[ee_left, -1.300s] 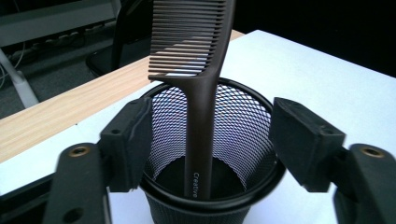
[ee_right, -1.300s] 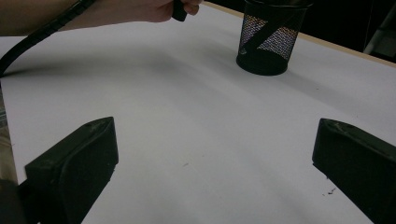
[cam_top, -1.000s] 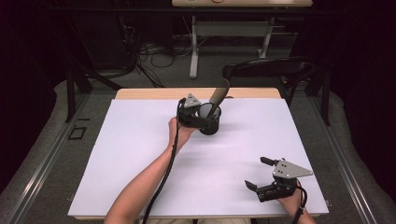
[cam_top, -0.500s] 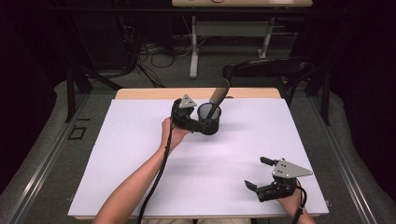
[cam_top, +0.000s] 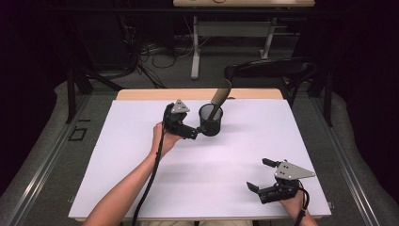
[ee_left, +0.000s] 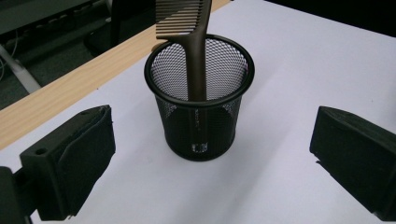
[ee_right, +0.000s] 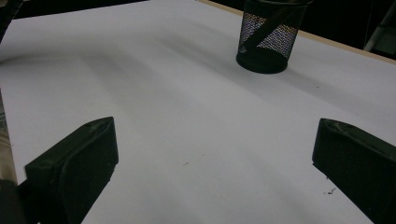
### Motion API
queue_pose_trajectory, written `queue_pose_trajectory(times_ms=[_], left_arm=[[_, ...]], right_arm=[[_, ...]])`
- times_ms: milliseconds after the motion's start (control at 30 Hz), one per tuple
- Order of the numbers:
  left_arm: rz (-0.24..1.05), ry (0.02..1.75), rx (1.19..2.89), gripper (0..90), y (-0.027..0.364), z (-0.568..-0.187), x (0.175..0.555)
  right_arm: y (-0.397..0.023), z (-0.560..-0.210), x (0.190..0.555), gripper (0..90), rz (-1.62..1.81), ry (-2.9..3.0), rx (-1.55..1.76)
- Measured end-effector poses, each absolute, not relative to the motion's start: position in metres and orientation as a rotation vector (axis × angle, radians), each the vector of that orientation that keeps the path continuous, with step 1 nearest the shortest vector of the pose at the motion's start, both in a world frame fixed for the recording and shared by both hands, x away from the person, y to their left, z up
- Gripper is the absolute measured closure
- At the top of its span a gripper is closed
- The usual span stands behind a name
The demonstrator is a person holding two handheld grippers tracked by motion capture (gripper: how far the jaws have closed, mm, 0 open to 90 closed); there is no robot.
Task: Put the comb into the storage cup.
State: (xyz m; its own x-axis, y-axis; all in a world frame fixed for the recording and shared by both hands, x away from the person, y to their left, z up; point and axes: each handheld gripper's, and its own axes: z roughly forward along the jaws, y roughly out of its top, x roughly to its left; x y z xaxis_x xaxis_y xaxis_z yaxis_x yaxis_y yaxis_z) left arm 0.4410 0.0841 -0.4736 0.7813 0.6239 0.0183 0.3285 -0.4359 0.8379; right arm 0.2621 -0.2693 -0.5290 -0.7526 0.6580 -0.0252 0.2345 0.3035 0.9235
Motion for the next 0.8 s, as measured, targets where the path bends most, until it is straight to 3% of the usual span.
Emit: queue_pose_trajectory(times_ms=[800], left_arm=[[0.433, 0.75, 2.068, 0.2, 0.119, -0.475, 0.42]], right_arm=[[-0.27, -0.529, 0.261, 0.0, 1.44, 2.178, 0.801]])
